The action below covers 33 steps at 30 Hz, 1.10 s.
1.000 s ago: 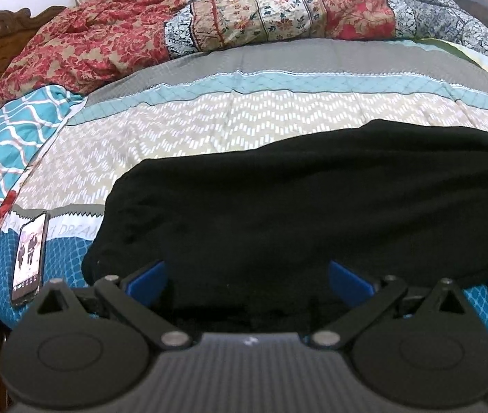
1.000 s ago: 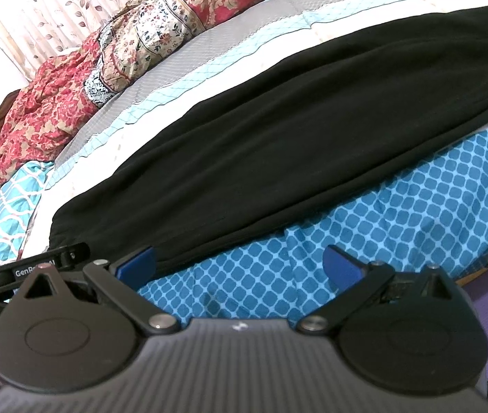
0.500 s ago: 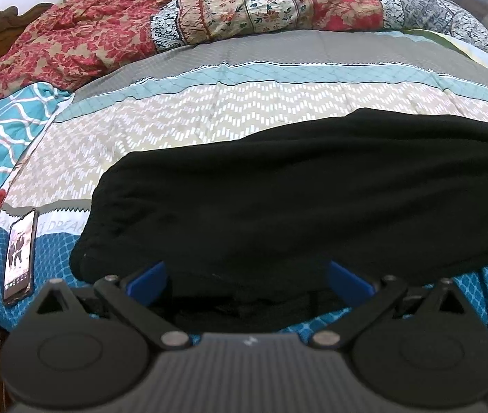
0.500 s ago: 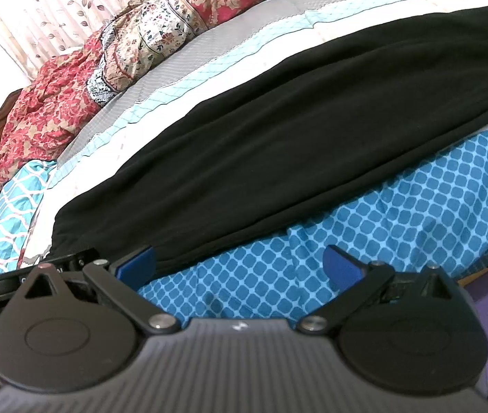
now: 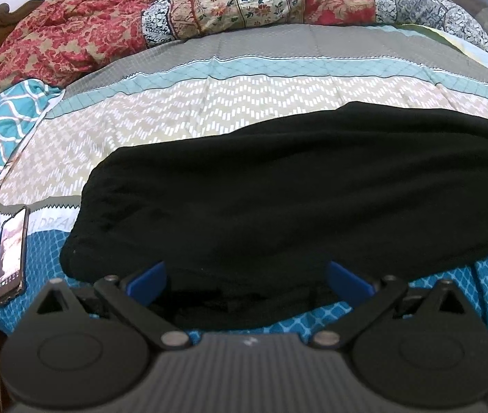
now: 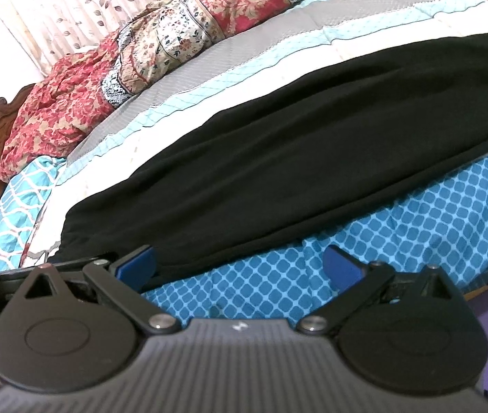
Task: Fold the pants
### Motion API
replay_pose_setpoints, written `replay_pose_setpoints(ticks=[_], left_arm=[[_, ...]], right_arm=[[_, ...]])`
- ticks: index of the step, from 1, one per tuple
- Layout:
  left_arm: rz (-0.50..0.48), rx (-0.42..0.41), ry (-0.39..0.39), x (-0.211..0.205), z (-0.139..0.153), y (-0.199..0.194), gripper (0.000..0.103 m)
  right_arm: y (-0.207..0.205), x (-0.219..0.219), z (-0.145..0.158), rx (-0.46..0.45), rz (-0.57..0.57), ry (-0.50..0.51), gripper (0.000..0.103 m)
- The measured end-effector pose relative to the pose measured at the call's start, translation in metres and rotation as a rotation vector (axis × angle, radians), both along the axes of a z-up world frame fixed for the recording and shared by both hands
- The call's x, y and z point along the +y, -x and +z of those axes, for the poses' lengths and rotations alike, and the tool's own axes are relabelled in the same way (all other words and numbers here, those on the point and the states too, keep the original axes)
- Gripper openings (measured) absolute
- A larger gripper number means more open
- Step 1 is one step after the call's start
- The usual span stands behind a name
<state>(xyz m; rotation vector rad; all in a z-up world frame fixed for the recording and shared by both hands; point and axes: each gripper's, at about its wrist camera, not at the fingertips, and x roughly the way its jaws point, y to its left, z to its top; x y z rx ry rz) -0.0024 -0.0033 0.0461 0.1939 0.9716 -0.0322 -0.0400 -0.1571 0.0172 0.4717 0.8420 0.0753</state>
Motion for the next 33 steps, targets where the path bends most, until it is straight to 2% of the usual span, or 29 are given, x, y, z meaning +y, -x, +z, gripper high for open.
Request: replay_pose_setpoints(ticks=[13,22,33], left_arm=[[-0.002,0.006,-0.030,-0.001,-0.005,0.000,0.103],[-0.010,0.058,-0.005,-0.005,-0.013,0.000,0.103],[-0.020,0.082,-0.005,-0.011,-0.017,0.000,0.103]], right_arm=[[0.000,0.004,-0.003,0.017,-0.013,-0.014,0.103],[0.002,0.002,-0.002,0.009,-0.017,-0.004,0.103],[0.001,0.001,-0.005,0.014,-0.030,-0.005,0.103]])
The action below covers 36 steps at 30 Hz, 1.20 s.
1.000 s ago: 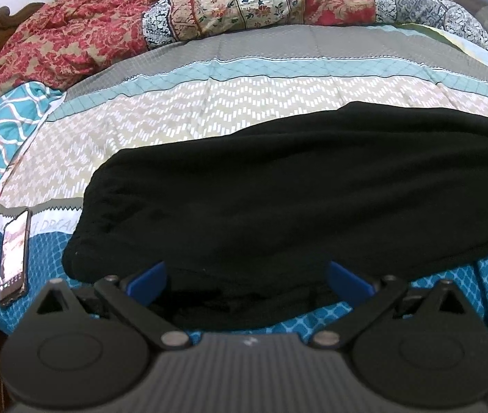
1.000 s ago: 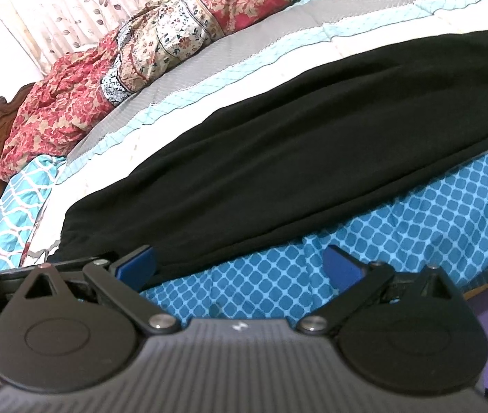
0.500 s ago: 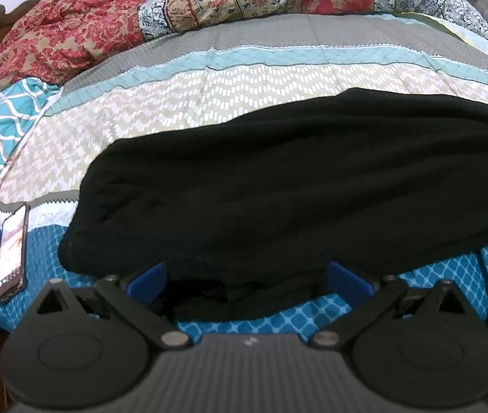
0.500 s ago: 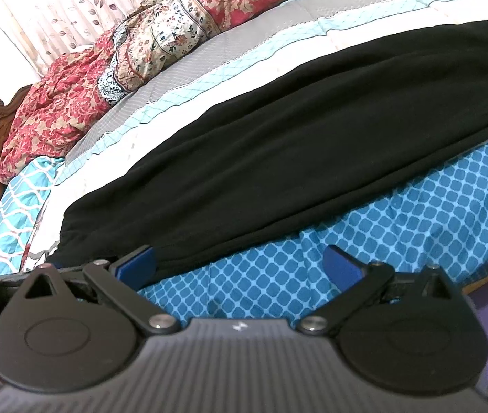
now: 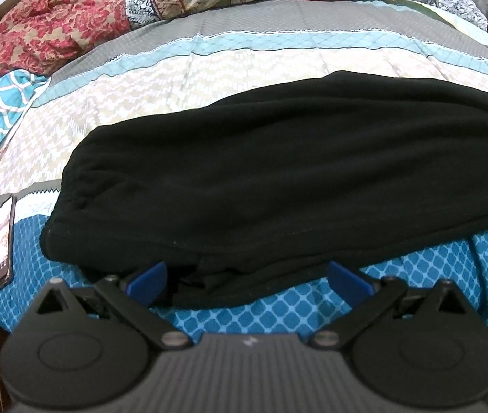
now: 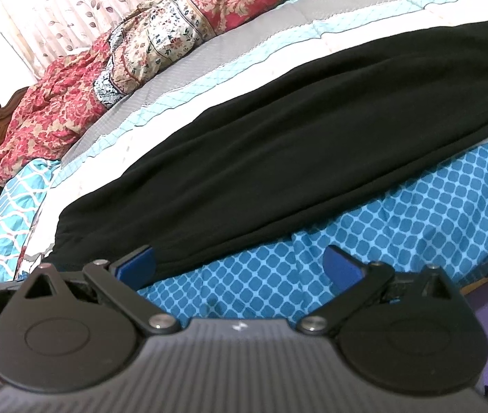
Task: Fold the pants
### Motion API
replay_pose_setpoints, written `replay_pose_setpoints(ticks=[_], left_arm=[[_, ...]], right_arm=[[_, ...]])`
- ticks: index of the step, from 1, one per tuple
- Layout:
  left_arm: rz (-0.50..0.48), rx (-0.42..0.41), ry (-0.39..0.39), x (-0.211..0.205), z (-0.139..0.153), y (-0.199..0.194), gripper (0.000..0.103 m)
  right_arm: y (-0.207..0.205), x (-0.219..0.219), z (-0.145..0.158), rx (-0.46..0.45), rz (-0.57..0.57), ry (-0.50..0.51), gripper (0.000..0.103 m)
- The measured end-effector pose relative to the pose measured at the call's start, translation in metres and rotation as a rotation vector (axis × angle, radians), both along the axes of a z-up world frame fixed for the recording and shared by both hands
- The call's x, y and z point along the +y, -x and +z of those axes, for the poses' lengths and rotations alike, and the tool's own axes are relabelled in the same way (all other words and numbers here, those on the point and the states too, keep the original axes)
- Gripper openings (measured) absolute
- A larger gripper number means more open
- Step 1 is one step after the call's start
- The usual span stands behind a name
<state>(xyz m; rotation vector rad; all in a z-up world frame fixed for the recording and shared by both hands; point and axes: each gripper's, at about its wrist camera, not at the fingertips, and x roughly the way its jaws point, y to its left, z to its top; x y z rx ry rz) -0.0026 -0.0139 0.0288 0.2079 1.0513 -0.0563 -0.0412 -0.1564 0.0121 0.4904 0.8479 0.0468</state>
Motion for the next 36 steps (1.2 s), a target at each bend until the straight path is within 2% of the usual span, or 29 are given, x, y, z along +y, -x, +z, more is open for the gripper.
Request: replay_pose_setpoints(ticks=[36], left_arm=[[0.049,0.013,0.043,0.013,0.002,-0.005,0.103]], right_arm=[[-0.004,0.002,0.003,-0.003,0.019,0.014,0.103]])
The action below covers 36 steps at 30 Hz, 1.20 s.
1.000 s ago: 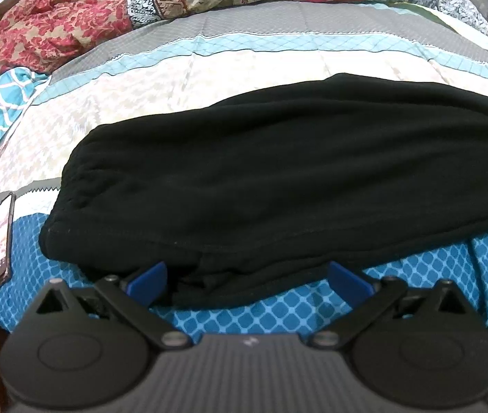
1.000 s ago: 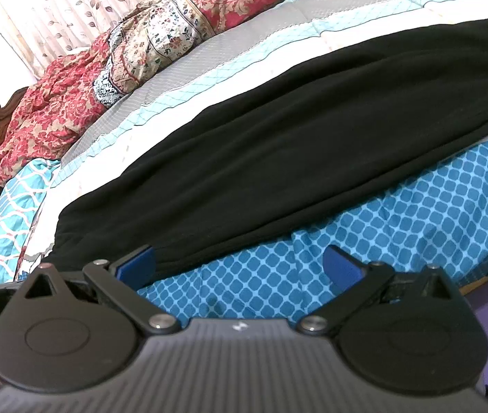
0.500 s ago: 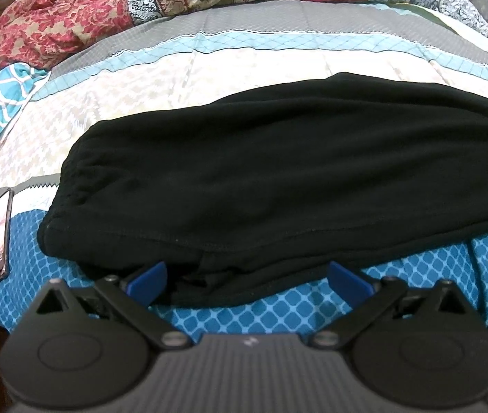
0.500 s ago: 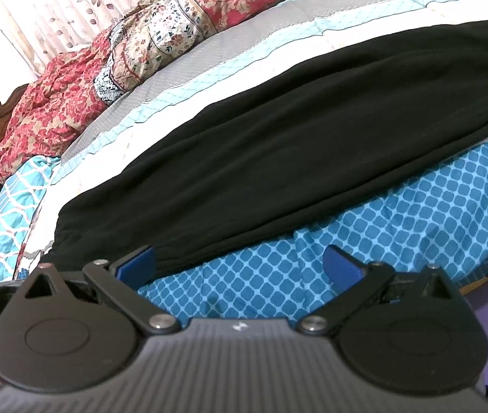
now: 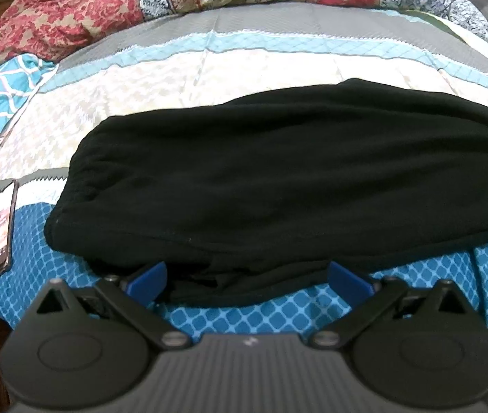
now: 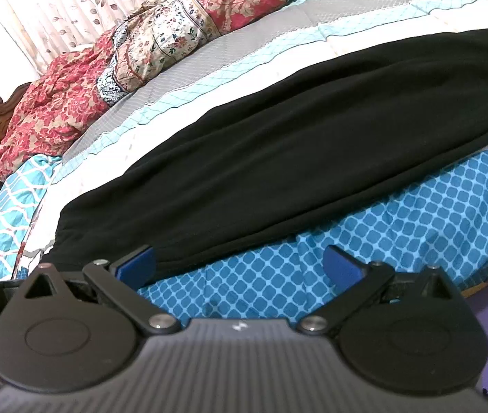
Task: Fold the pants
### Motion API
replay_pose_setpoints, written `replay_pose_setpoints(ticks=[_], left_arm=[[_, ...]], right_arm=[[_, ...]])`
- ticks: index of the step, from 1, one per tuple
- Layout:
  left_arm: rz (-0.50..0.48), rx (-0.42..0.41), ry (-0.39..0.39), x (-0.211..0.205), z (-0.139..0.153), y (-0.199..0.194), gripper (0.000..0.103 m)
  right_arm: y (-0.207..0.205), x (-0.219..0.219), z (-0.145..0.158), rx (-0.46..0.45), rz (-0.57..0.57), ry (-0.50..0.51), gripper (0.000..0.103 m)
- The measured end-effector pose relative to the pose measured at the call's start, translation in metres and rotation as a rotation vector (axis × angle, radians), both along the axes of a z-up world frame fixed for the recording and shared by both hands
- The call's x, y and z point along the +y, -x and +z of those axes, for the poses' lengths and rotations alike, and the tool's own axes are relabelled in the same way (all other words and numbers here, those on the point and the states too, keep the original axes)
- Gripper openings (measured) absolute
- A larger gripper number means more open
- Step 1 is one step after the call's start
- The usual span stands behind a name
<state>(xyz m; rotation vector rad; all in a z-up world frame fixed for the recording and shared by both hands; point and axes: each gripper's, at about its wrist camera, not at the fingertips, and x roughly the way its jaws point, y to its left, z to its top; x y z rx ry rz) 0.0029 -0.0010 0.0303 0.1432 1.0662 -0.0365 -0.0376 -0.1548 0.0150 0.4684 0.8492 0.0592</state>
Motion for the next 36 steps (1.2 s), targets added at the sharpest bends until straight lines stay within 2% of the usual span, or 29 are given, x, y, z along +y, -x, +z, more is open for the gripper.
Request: replay_pose_setpoints(ticks=[27,36], left_arm=[[-0.040,-0.008,-0.054,-0.016,0.001,0.001,0.103],[-0.084,-0.029,-0.057,-0.038,0.007,-0.007,0.103]], right_arm=[[0.000,0.000,0.000,-0.005,0.008,0.005,0.103],[0.007,-0.030,0.008,-0.044,-0.106,-0.003,0.103]])
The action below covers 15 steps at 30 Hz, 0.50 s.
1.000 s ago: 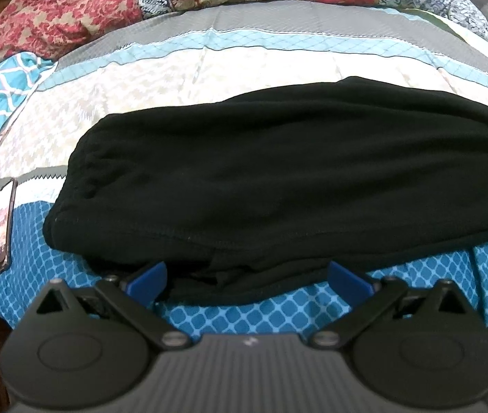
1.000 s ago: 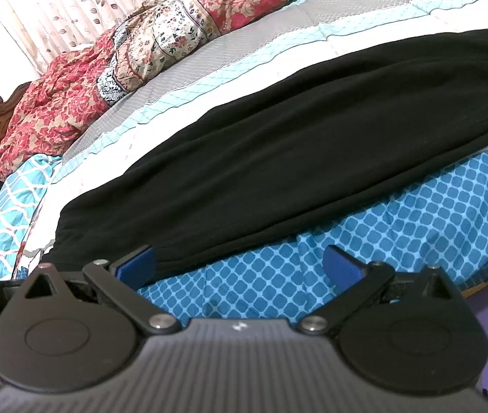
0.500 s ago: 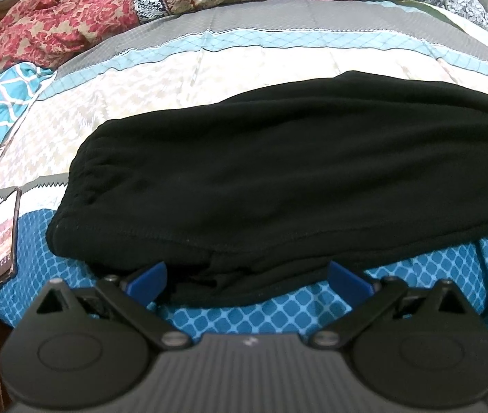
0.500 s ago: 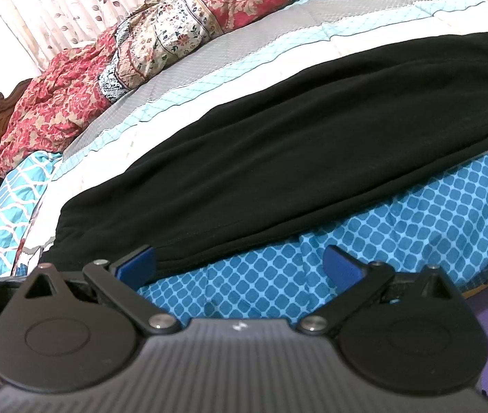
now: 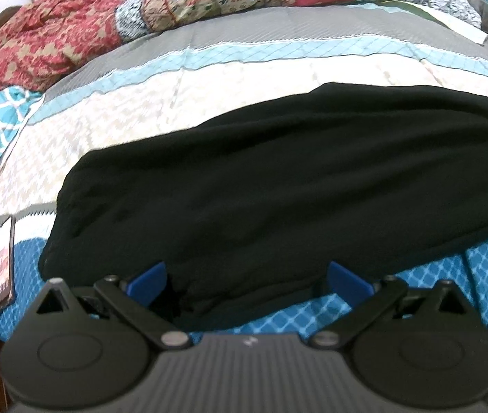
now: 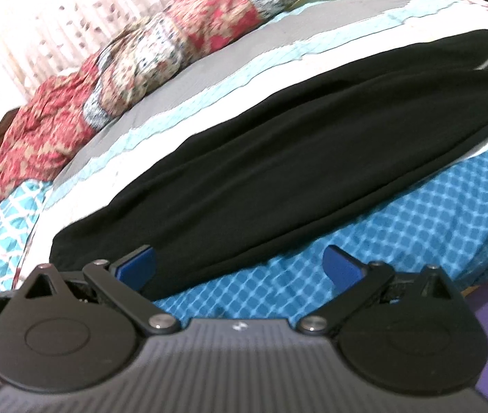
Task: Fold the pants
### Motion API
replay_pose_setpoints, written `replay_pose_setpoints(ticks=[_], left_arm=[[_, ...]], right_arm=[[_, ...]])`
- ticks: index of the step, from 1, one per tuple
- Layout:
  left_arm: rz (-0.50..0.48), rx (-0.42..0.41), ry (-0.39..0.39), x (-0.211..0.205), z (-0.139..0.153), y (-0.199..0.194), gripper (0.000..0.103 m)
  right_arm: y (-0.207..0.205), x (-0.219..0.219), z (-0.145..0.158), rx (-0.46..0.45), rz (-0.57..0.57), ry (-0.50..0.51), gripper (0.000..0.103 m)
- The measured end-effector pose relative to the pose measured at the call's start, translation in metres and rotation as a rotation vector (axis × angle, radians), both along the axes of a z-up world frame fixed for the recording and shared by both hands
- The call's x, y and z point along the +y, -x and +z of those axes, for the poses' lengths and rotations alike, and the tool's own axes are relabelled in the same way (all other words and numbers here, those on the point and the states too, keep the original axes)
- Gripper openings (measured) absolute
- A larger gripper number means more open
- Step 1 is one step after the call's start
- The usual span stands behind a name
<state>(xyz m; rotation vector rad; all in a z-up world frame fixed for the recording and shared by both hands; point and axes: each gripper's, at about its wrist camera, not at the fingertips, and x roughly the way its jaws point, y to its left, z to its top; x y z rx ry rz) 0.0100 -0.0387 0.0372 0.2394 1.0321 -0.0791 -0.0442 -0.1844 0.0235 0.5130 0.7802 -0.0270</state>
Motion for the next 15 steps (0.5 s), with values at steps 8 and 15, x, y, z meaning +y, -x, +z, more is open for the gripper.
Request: replay_pose_setpoints(ticks=[8,15], left_arm=[[-0.048,-0.007,-0.001,-0.030,0.002,-0.006,0.103],[-0.078,0.003,-0.022,-0.054,-0.003,-0.008,0.103]], right_arm=[[0.008,-0.026,0.003,-0.031,-0.075,-0.006,0.103],[0.014,-0.054,0.000,-0.040,-0.137,-0.024,0.103]])
